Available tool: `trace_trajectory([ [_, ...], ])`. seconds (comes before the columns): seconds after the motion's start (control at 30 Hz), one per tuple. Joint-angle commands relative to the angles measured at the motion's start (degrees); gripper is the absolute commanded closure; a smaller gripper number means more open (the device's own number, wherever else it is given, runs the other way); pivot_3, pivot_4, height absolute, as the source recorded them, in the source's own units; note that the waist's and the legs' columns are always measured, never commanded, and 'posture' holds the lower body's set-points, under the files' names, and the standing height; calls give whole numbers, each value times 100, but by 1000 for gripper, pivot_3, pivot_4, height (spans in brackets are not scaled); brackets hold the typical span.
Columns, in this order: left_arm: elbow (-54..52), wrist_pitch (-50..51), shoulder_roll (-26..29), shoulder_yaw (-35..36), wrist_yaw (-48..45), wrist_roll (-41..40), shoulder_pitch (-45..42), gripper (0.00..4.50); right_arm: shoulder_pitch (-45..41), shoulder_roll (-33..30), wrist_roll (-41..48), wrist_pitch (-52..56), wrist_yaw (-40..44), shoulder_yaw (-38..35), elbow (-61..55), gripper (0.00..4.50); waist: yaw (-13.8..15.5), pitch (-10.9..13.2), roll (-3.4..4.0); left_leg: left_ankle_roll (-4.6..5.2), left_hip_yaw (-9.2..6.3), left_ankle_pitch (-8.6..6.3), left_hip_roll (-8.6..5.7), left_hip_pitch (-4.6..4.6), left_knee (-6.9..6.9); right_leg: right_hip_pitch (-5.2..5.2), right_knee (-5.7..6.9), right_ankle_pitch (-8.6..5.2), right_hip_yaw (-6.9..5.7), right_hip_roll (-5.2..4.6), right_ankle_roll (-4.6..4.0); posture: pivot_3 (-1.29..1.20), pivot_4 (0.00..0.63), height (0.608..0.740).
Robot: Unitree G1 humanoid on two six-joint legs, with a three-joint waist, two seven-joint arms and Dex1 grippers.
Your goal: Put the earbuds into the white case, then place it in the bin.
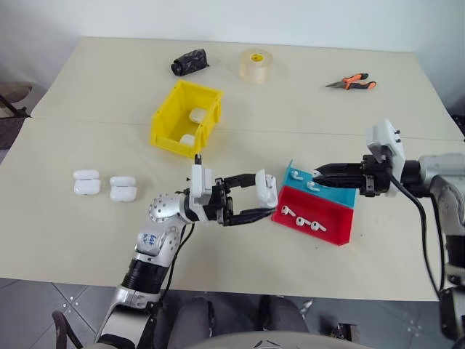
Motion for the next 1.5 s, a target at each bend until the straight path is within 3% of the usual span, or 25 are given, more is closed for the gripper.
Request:
trace_trajectory([
  [0.03, 142, -80, -69, 77, -133, -103, -197, 1688, 235, 611, 1502, 694, -975, -774, -945, 3957, 0, 0, 0, 0, -3, 0, 0, 0, 0, 0, 2, 0, -1, 0, 0, 0, 150, 740],
  [0.23, 243, 38, -137, 101, -157, -139, -341, 1688, 684, 1616, 3075, 869, -2568, -973, -1922, 3957, 5, 0, 1, 0, -10, 0, -3, 0, 0, 1, 4, 0, -4, 0, 0, 0, 150, 740],
  [0.4, 172, 193, -148, 104, -142, -180, -351, 1688, 1233, 1975, 3502, 624, -3138, -622, -2457, 3957, 1, -1, 1, 0, -11, 0, -5, 0, -2, 3, 4, 0, -4, 0, 0, 0, 150, 740],
  [1.0, 7, 467, -229, 123, -113, -216, -426, 1688, 2075, 1861, 2452, -593, -2750, 343, -2109, 3957, -1, -1, 1, 0, -11, 0, -5, 2, -3, 3, 2, 0, -3, 1, 0, 0, 150, 740],
  [1.3, -16, 470, -248, 132, -83, -211, -428, 1688, 2175, 1627, 2327, -629, -2585, 660, -1964, 3957, 3, -1, 1, 0, -11, 0, -5, 2, -2, 4, 2, 0, -3, 1, 0, 0, 150, 740],
  [1.5, -37, 500, -255, 147, -94, -202, -425, 1688, 2066, 1473, 2264, -784, -2439, 661, -1938, 2065, 1, -1, 1, 0, -11, 0, -5, 3, -2, 4, 2, 0, -3, 0, 0, 0, 150, 740],
])
